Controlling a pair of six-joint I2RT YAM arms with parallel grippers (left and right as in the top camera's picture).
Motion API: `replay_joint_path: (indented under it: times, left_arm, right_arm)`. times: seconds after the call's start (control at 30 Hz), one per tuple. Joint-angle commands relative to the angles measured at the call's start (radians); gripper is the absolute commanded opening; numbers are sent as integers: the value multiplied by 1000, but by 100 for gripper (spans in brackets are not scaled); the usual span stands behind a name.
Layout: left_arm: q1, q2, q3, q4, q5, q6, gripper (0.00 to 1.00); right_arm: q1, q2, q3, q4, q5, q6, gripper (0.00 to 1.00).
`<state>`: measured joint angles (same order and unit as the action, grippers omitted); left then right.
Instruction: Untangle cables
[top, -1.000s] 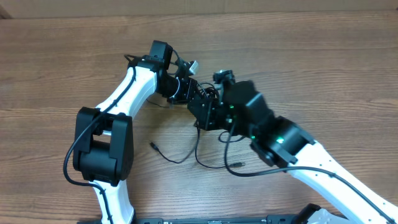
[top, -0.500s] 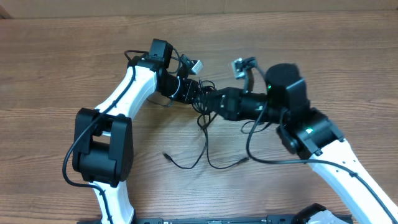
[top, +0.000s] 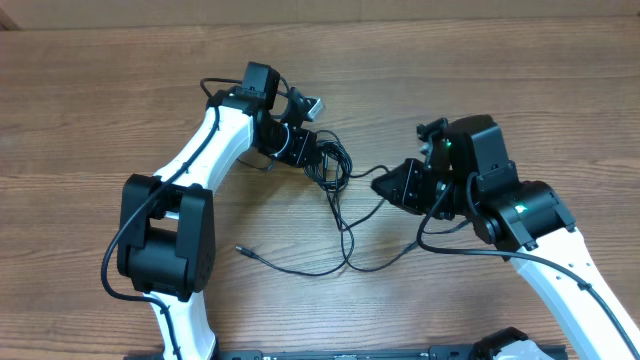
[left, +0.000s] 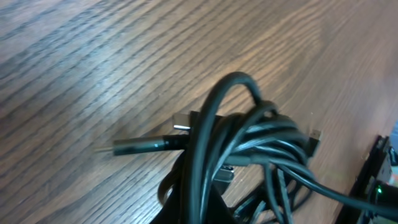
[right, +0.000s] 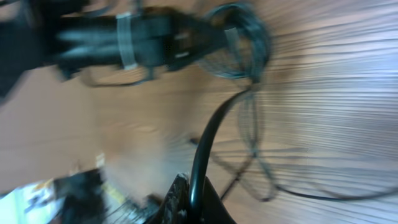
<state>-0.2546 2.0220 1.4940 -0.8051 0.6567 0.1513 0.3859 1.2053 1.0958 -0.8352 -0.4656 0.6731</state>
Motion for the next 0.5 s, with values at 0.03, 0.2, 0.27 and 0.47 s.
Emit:
replay_joint_path:
  times: [0.03, 0.2, 0.27, 0.47]
  left_arm:
    - [8, 5, 8, -2, 106, 69, 4]
    - [8, 5, 8, -20, 261, 159, 4]
    - [9, 5, 8, -25, 272, 175, 4]
    - [26, 5, 8, -29, 258, 178, 4]
  right_arm:
    - [-4, -2, 23, -29, 151, -20, 4]
    - [6, 36, 23, -47, 152, -16, 4]
    - [12, 62, 23, -55, 151, -16, 5]
    - [13, 121, 23, -86, 106, -17, 7]
